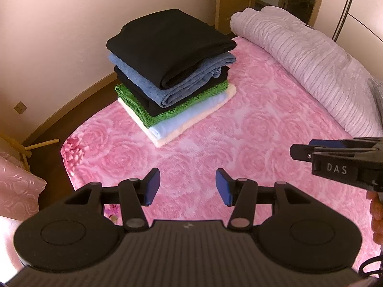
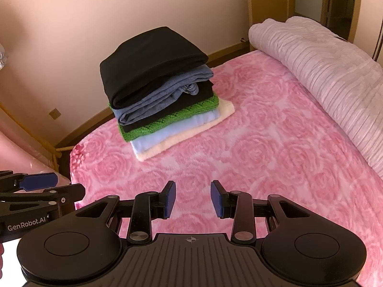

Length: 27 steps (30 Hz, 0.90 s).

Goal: Fold clothes

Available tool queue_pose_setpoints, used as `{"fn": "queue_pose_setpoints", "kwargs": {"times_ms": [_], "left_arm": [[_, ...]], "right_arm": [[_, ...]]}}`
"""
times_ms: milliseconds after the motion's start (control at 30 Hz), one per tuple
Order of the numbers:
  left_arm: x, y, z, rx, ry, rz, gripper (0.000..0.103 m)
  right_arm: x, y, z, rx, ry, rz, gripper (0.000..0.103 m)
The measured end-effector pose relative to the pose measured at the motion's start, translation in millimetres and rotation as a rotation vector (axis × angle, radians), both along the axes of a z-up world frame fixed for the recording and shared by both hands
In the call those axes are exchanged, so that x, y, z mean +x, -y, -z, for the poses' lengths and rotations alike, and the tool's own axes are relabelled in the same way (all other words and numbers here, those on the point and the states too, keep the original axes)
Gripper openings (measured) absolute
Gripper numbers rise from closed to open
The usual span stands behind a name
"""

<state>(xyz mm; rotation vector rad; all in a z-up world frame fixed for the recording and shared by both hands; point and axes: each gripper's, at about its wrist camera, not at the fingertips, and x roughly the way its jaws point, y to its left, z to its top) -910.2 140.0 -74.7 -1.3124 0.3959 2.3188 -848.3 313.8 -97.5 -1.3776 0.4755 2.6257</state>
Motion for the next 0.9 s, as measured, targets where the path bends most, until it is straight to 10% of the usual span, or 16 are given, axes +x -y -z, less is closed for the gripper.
{"fn": "queue_pose_setpoints", "kwargs": {"times_ms": [900], "left_arm": [[-54,-4,20,0.028,0.021,-0.018,0.047]], "right_arm": [[-54,2,11,0.018,0.048,-0.002,0.036]]}}
